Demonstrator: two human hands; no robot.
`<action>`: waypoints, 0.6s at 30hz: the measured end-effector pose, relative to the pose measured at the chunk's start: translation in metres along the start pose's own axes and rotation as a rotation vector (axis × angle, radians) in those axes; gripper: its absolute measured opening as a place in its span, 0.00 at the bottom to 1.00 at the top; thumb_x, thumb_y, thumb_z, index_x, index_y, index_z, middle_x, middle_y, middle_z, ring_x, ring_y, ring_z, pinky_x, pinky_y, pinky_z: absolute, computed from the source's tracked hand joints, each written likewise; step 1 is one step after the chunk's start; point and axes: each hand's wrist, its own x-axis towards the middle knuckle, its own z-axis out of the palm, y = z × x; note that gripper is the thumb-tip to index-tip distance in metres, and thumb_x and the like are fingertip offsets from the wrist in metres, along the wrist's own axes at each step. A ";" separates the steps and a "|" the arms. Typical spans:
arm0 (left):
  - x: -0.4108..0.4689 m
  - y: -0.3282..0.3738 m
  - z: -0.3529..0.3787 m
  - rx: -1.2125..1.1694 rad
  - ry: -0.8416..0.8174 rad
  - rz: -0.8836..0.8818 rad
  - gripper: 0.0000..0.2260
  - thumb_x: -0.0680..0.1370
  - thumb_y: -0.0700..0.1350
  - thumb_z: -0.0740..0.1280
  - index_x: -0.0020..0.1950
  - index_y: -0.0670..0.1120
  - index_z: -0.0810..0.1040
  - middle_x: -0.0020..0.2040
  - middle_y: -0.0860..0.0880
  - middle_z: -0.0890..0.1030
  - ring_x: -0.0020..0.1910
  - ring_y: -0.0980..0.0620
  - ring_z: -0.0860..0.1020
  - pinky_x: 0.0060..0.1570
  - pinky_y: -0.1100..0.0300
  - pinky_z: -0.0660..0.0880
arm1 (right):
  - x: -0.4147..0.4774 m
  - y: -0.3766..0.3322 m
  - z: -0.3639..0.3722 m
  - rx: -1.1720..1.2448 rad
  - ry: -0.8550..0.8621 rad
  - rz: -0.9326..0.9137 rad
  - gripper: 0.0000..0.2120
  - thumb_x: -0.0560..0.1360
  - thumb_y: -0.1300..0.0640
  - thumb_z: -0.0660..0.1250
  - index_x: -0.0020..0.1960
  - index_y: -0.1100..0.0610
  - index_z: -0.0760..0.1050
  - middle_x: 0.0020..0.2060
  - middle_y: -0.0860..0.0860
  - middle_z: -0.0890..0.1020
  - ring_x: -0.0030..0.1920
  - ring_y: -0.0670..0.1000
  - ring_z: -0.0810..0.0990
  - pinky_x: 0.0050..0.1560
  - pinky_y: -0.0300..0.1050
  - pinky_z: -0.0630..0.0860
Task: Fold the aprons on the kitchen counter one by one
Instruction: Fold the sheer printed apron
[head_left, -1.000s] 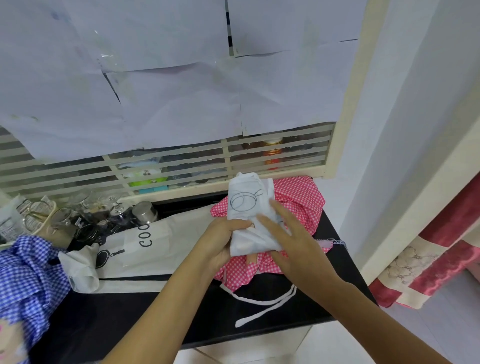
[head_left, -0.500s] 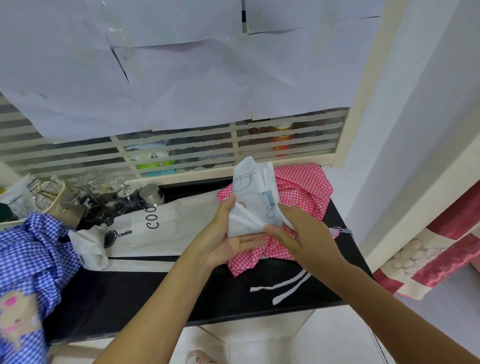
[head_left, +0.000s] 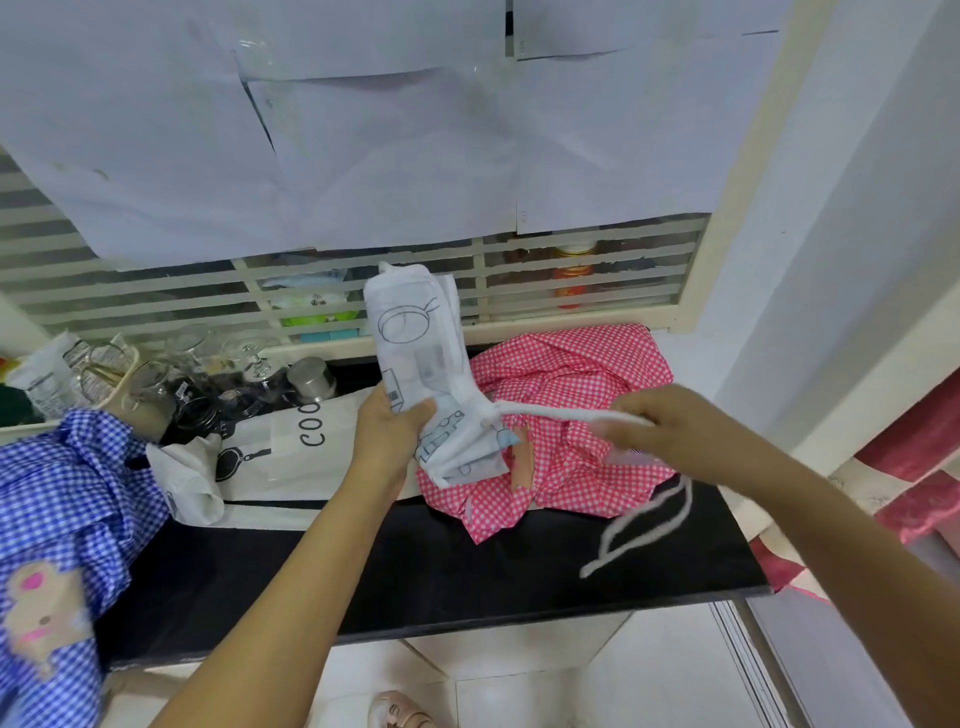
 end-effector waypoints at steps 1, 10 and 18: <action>-0.002 -0.002 -0.002 0.054 0.013 0.058 0.11 0.77 0.31 0.64 0.56 0.43 0.76 0.47 0.51 0.81 0.42 0.58 0.80 0.37 0.70 0.77 | -0.002 -0.002 -0.008 0.152 0.040 0.028 0.21 0.72 0.39 0.61 0.34 0.56 0.75 0.24 0.45 0.71 0.26 0.42 0.68 0.30 0.33 0.66; -0.016 -0.035 0.001 0.247 -0.049 0.203 0.15 0.78 0.32 0.62 0.61 0.46 0.75 0.51 0.56 0.80 0.49 0.64 0.79 0.45 0.73 0.75 | 0.027 -0.048 -0.005 1.668 0.038 0.047 0.18 0.78 0.49 0.58 0.34 0.56 0.75 0.37 0.52 0.80 0.45 0.51 0.83 0.50 0.51 0.81; -0.028 -0.049 0.002 0.281 -0.076 0.172 0.13 0.79 0.33 0.62 0.58 0.48 0.75 0.49 0.56 0.81 0.49 0.60 0.79 0.44 0.71 0.76 | 0.077 -0.064 -0.011 1.982 0.237 0.268 0.16 0.78 0.49 0.64 0.37 0.56 0.66 0.27 0.49 0.69 0.27 0.46 0.64 0.36 0.38 0.68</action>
